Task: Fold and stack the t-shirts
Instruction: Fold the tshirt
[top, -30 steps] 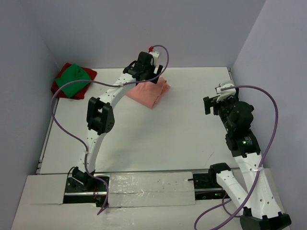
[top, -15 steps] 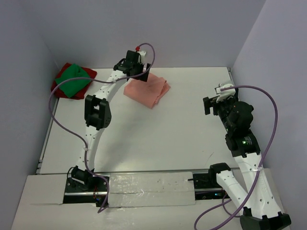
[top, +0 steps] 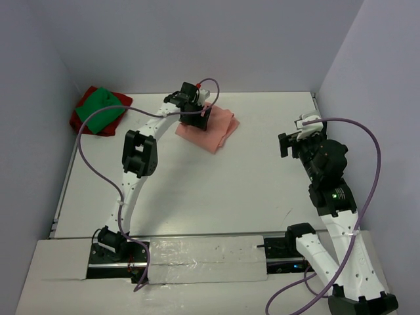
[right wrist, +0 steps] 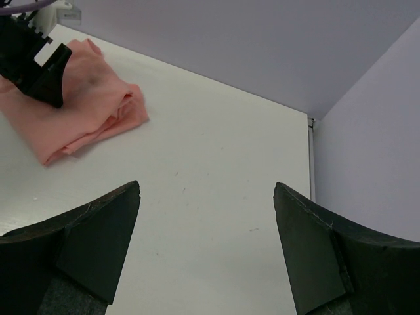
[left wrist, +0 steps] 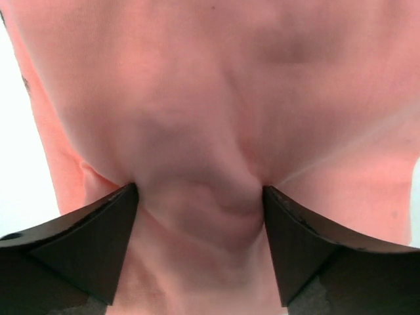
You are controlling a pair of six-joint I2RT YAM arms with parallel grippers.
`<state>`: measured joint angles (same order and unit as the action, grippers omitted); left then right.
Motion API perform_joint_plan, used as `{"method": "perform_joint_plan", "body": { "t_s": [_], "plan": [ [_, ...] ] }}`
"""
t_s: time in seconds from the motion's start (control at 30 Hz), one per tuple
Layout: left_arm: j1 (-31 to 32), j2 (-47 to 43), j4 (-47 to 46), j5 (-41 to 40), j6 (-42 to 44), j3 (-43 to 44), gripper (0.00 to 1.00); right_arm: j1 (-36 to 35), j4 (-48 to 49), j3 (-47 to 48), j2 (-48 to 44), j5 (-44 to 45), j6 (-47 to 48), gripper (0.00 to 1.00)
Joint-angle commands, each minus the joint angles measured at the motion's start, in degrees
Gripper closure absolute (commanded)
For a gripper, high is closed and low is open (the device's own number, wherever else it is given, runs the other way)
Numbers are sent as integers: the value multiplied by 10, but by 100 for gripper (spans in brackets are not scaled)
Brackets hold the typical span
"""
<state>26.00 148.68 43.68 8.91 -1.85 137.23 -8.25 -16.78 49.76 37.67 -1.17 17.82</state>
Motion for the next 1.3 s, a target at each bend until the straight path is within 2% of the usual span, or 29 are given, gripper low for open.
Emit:
{"method": "perform_joint_plan", "body": {
  "t_s": [0.0, 0.07, 0.1, 0.13, 0.2, 0.27, 0.3, 0.47, 0.57, 0.7, 0.83, 1.07, 1.27],
  "plan": [
    [18, 20, 66, 45, -6, -26, 17, 3, 16, 2, -16, -1, -1, 11],
    [16, 27, 63, 49, -12, -26, 33, 4, 16, 2, -22, -1, -1, 11],
    [16, 37, 66, 49, -14, -21, 49, 4, 15, 3, -23, -1, -1, 11],
    [17, 41, 71, 58, -14, -21, 57, 5, 15, 3, -29, -1, 0, 11],
    [16, 51, 77, 64, -15, -21, 69, 5, 15, 5, -33, 2, 0, 11],
    [16, 60, 86, 80, -13, -26, 74, 5, 14, 9, -41, 6, 0, 11],
    [16, 61, 88, 85, -11, -28, 82, 5, 14, 10, -45, 6, 0, 11],
    [9, 32, 58, 97, -14, -76, 88, 8, 12, 11, -54, 2, -2, 11],
    [-16, 13, 47, 81, -14, -73, 90, 8, 9, 10, -59, -1, -3, 11],
    [-83, -18, 21, 66, -26, -70, 92, 9, 8, 6, -68, -3, -5, 11],
    [-131, -65, -19, 45, -28, -88, 91, 10, 8, 8, -70, -6, -6, 11],
    [-198, -87, -56, 11, -24, -72, 88, 9, 6, 8, -68, -16, -8, 11],
    [-203, -111, -122, -36, -5, -86, 87, 10, 5, 5, -66, -23, -9, 11]
  ]
}}
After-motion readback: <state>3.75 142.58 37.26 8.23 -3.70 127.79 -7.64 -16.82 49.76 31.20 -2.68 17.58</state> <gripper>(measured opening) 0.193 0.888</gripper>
